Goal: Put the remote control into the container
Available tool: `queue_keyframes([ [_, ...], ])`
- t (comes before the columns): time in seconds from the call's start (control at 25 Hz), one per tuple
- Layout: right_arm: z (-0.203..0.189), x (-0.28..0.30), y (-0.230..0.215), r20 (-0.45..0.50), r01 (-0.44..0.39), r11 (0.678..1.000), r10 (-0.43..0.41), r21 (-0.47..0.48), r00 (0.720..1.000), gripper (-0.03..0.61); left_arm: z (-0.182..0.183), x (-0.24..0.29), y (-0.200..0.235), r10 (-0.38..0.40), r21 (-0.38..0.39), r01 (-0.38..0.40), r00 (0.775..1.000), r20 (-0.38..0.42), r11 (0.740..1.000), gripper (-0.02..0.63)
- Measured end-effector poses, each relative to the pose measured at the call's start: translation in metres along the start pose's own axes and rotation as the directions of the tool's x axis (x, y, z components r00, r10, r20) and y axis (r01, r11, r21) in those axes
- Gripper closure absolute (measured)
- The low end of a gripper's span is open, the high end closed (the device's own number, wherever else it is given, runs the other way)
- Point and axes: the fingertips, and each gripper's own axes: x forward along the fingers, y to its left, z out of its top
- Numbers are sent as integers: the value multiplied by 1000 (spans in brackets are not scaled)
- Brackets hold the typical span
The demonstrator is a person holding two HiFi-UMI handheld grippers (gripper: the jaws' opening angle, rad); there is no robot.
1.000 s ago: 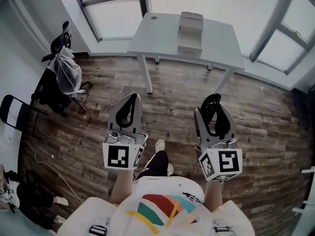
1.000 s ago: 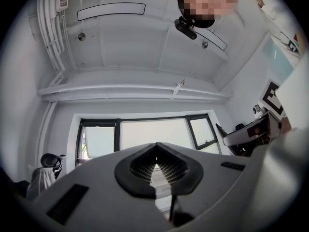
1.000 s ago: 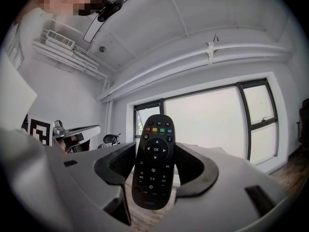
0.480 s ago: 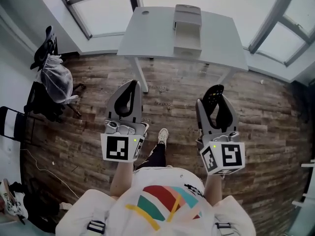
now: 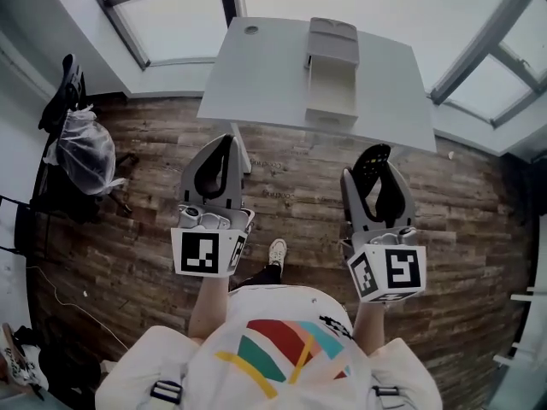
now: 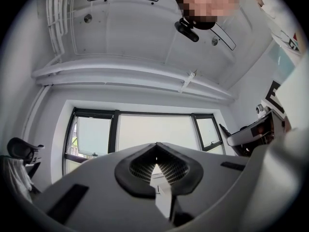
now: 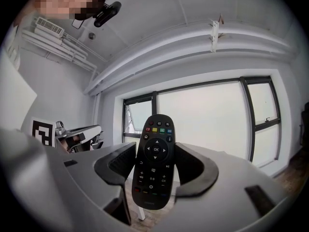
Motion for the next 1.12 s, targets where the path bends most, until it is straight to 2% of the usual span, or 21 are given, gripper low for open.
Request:
queue_keyframes([
  [0.28,-1,53,-8,-13,8,1000,-8,20,1000,324,-18,50,29,-6,-3,6,1000,-16,1000,607],
  [0.44,-14,67,-22,-47,23,999,-21,39,999,324,-38,78,30,-22,-29,21,999,-38,999,608],
  [0.64,-18,99,-63,-45,38,998,-36,48,998,324,-52,124,17,-34,-21,33,999,-42,999,609],
  [1.12,-27,220,-157,-64,6,997,-2,71,998,324,-102,255,4,-28,-1,28,996,-83,1000,609],
])
